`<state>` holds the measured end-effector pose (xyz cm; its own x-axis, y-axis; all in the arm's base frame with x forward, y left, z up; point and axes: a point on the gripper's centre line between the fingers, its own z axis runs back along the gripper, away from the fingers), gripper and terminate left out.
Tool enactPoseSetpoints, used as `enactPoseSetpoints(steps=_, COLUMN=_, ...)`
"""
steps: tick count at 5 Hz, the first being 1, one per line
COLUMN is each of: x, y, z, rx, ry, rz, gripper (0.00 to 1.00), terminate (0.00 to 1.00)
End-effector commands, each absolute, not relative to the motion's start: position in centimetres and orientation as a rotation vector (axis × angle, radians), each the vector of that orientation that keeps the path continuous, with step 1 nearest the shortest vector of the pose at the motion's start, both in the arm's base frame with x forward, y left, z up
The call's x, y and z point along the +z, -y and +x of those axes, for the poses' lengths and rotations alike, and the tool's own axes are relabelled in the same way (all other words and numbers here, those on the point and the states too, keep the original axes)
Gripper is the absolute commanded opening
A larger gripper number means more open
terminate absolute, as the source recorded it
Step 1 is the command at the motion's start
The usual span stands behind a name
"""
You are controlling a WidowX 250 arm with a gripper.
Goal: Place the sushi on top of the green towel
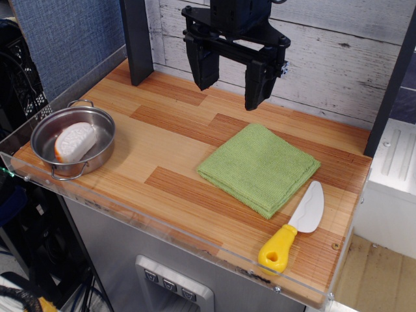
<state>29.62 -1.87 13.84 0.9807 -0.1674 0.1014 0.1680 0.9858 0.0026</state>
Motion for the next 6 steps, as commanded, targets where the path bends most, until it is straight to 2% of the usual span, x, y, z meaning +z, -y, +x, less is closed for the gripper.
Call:
enactPoseSetpoints(steps=1, x=13.8, y=1.9, z=29.6, rx=-0.169, ry=0.102, rz=-0.006, gripper=1.00, terminate=0.00)
enactPoseSetpoints(steps=3, x=13.6, y=-1.3, z=28.8, rx=-0.121, ry=0.082, rz=0.080, gripper=1.00, terminate=0.00)
enactPoseSetpoints(steps=4, x=13.4, y=-4.4, z=27.9, rx=-0.078, ry=0.060, rz=0.133, gripper=1.00, terminate=0.00)
enactPoseSetpoints(steps=5, x=12.8, y=-7.1, z=27.0, rx=-0.051, ry=0.055, rz=0.134, gripper=1.00, terminate=0.00)
enactPoseSetpoints(steps=6, x=10.1, y=-11.0, z=25.5, rx=0.013, ry=-0.015, rz=0.174, gripper=1.00, terminate=0.00)
